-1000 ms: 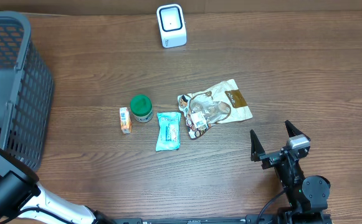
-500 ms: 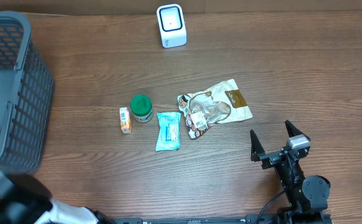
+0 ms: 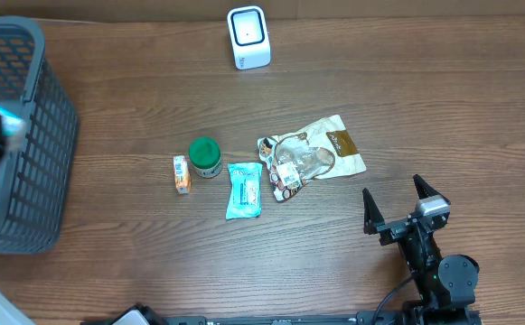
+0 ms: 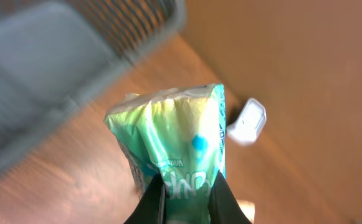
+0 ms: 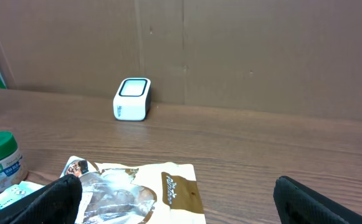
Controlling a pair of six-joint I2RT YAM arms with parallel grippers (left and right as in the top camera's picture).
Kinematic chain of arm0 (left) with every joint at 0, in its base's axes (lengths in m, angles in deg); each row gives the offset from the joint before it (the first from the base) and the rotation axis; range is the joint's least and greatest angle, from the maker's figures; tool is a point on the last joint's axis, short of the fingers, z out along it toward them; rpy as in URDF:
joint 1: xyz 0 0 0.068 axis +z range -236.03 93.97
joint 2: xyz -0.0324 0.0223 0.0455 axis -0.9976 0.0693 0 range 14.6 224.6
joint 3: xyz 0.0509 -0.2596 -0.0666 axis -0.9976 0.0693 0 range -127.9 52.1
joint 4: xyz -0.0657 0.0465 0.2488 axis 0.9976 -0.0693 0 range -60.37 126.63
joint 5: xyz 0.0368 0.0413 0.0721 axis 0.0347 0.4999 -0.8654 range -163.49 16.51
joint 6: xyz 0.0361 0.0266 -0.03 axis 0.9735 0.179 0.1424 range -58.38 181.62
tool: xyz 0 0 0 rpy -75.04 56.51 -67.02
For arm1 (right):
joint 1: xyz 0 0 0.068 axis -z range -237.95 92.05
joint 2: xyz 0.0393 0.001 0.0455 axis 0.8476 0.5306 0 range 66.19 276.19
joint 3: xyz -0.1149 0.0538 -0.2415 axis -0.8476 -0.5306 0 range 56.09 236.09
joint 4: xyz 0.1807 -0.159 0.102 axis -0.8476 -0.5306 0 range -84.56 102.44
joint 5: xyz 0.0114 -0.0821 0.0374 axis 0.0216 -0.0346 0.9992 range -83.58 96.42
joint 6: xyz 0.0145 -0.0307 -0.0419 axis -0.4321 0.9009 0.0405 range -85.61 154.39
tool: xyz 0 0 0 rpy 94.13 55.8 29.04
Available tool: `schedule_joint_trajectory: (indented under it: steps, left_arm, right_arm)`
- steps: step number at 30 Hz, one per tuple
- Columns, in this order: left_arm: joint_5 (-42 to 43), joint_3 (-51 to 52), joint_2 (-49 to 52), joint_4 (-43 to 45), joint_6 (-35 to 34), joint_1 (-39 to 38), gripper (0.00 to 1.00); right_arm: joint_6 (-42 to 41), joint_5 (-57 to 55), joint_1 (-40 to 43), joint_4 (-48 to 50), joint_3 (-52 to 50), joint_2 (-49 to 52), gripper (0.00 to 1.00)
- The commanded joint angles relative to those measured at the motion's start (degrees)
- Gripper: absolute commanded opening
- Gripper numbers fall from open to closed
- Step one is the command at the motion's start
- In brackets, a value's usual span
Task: Scan the item barcode
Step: 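Lift the green tissue pack out and place it left of the wipes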
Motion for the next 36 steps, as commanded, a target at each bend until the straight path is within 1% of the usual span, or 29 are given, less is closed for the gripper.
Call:
schedule_joint_trajectory:
  steps: [1,5,8,11,14,23,25,30,32,36]
  left_arm:
    - [-2.08,-0.22,0.52,-2.29,3.41,-5.99,0.04]
    - [-3.58,1.49,0.87,-5.05,7.69,-13.97,0.04]
    - [-6.43,4.63,1.11,-5.99,8.48,-19.8,0.04]
    - [-8.48,10.34,1.11,-3.93,8.44,-25.55,0.04]
    - [-8.76,17.77,1.14,0.85,8.13,-30.99,0.04]
    - [-8.98,39.52,2.93,18.69,2.1,-46.38,0.04]
    - [-10.99,43.21,3.98,21.7,0.17,-49.81,0.04]
    - [-20.46,48.15,8.07,24.04,-4.98,-54.53,0.04]
    - [-22.56,49.0,9.97,24.06,-5.46,-55.04,0.04]
    - [-23.54,49.68,13.75,23.89,-5.44,-55.08,0.04]
  right_arm:
    - [-0.24,0.28,0.26,0.31,-0.61,-0.68,1.0]
    - [-0.24,0.28,0.26,0.31,-0.61,-0.68,1.0]
    - [-0.24,0.28,0.26,0.31,-0.61,-0.68,1.0]
    - [-0.24,0.28,0.26,0.31,-0.61,-0.68,1.0]
    - [-0.24,0.31,0.26,0.31,-0.61,-0.68,1.0]
    - [-0.24,0.28,0.26,0.31,-0.61,-0.68,1.0]
    - [-0.24,0.28,0.26,0.31,-0.61,-0.68,1.0]
    - [-0.24,0.31,0.26,0.31,-0.61,-0.68,1.0]
    - [-0.24,0.28,0.26,0.31,-0.61,-0.68,1.0]
    - [-0.24,0.28,0.26,0.31,-0.61,-0.68,1.0]
